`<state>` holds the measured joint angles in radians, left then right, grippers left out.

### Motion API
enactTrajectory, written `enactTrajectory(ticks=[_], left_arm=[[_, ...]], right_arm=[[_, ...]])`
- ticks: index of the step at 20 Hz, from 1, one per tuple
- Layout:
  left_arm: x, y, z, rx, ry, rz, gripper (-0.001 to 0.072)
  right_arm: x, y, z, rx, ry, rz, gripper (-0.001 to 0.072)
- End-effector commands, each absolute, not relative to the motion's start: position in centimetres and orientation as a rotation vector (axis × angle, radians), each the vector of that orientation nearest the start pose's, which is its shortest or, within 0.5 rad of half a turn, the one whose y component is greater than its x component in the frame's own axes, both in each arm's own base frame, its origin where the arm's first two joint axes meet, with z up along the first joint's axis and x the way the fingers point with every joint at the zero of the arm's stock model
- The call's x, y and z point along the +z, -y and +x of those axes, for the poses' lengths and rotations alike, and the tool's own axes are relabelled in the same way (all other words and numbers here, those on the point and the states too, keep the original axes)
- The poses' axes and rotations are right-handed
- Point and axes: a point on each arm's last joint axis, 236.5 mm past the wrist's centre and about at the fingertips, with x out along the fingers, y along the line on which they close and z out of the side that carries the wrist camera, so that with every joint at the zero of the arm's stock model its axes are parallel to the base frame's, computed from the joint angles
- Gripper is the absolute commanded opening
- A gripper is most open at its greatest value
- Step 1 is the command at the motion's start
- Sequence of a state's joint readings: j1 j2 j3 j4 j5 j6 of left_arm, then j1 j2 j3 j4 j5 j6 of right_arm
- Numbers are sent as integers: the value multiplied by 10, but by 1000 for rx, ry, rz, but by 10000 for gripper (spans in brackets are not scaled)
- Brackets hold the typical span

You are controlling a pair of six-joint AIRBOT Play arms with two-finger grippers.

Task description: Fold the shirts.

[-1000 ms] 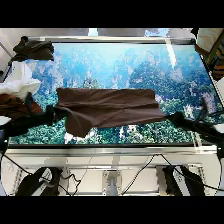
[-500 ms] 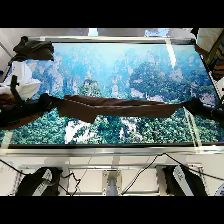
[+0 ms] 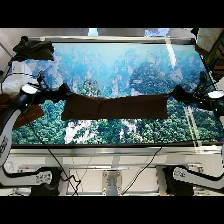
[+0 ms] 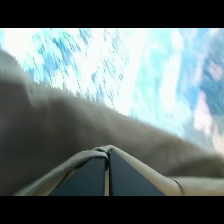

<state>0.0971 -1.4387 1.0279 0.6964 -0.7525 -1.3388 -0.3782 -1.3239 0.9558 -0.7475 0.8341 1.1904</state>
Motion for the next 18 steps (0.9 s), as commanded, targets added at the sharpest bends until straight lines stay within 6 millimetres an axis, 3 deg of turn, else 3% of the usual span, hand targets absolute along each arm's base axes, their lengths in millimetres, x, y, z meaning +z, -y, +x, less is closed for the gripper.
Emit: enactTrajectory(ticks=[1,4,5,6,7,9,11,12,13,14,16,18], left_arm=[[-56,78,494,-161,-1055,-771,11],[-65,77,491,-163,-1081,-745,14],[-64,78,492,-166,-1078,-746,66],[-59,78,495,-171,-1068,-752,411],[-48,84,502,-189,-1046,-791,697],[-6,100,519,-303,-966,-855,696],[61,133,529,-536,-844,-888,687],[91,152,528,-633,-799,-890,585],[102,169,525,-677,-794,-858,183],[102,187,520,-706,-803,-798,21],[91,233,506,-736,-841,-715,12],[68,265,499,-667,-882,-610,11]], right_arm=[[-58,39,442,18,-1012,719,20],[-93,38,436,12,-1087,730,25],[-96,37,437,16,-1086,730,79],[-91,35,441,41,-1063,724,268],[-79,30,449,88,-1026,723,400],[-43,21,464,190,-944,680,401],[-3,33,475,206,-871,579,401],[9,46,474,180,-860,532,401],[15,61,471,133,-863,511,402],[13,76,463,85,-887,520,406],[-9,86,434,66,-1013,541,445],[-36,81,407,93,-1138,570,449]])
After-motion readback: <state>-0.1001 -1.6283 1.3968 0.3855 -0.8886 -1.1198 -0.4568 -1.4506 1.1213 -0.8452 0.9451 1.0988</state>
